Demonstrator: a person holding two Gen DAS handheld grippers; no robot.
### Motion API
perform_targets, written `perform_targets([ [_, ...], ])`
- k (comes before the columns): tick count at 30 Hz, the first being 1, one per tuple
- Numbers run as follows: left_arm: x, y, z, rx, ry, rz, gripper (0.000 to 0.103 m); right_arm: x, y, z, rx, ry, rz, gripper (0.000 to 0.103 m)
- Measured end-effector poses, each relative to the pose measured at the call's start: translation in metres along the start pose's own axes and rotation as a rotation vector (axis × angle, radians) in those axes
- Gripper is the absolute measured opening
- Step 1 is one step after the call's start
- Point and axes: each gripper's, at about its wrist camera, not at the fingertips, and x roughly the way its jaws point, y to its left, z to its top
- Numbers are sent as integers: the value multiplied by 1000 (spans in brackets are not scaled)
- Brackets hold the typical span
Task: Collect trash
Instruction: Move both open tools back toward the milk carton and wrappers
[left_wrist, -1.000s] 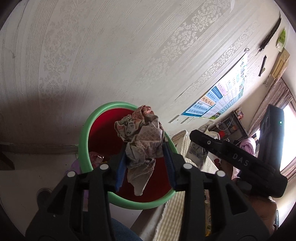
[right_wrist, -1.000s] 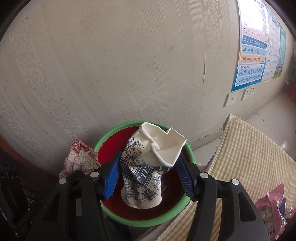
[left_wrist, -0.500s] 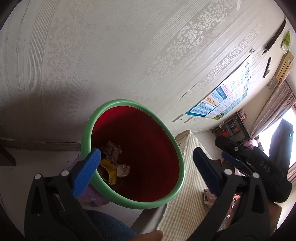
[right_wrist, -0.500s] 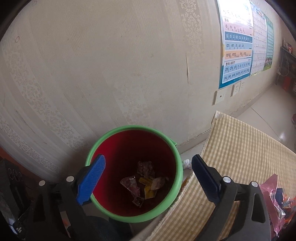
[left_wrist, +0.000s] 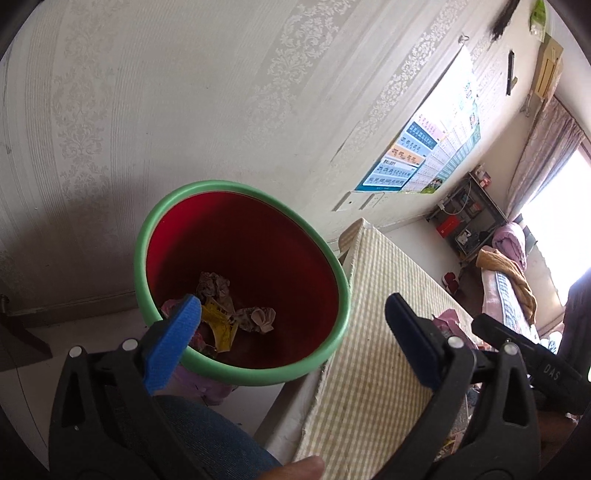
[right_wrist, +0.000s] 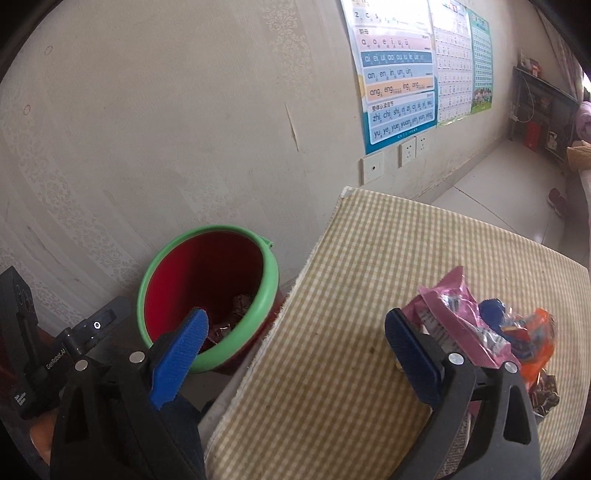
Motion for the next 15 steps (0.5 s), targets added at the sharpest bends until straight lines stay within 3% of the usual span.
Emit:
perform_targets([
  [10, 3, -60, -31, 136, 58, -44, 97, -49, -88, -55, 103, 14, -135, 93],
  [15, 17, -88, -51, 152, 153, -118, 97, -69, -127, -78, 164, 15, -184, 93],
])
